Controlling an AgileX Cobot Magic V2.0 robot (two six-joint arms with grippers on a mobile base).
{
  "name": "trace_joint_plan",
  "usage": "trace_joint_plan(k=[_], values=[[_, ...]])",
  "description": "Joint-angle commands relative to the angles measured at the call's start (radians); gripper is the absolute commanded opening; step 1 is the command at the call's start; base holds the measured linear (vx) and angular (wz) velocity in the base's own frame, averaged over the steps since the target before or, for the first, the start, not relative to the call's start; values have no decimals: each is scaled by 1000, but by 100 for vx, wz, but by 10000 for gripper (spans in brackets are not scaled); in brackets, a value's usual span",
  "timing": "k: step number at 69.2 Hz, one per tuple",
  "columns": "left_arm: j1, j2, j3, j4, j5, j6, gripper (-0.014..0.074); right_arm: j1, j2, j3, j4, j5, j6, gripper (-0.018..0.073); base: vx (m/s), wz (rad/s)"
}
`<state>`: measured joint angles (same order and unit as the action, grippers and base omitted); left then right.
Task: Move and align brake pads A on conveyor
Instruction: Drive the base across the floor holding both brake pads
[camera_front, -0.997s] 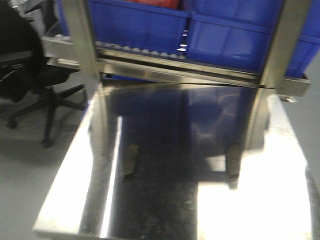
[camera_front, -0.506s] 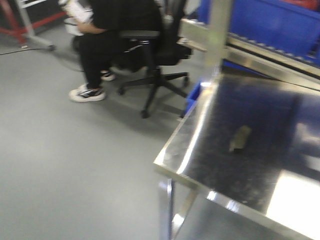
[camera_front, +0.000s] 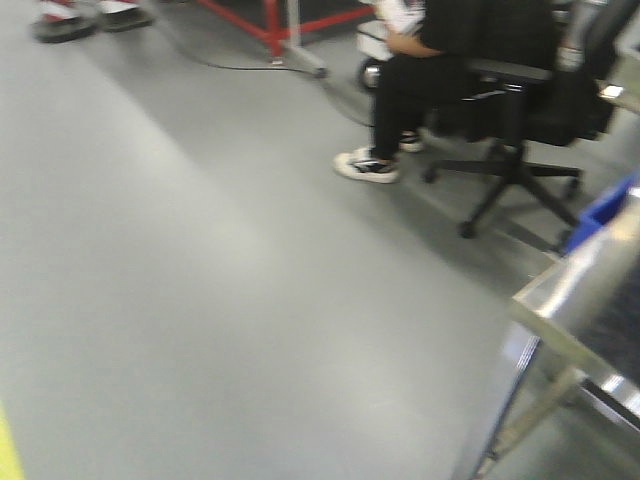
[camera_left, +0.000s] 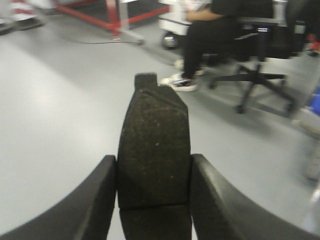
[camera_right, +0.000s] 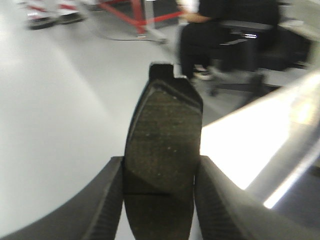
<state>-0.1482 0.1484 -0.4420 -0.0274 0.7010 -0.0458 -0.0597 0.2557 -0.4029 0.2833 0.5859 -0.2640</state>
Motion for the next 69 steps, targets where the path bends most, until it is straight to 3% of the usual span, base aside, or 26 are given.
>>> trace_joint_plan(k=[1,43,69], values=[[-6,10,-27,-9,-91,1,-6,-5,6,-28,10,-97,-9,-5,-19,91],[-6,10,-27,-9,-91,1,-6,-5,6,-28,9,-98,-9,-5,-8,101],[-6,10,-27,-9,-91,1,-6,-5,6,-28,9,-98,-9,-5,8,41]])
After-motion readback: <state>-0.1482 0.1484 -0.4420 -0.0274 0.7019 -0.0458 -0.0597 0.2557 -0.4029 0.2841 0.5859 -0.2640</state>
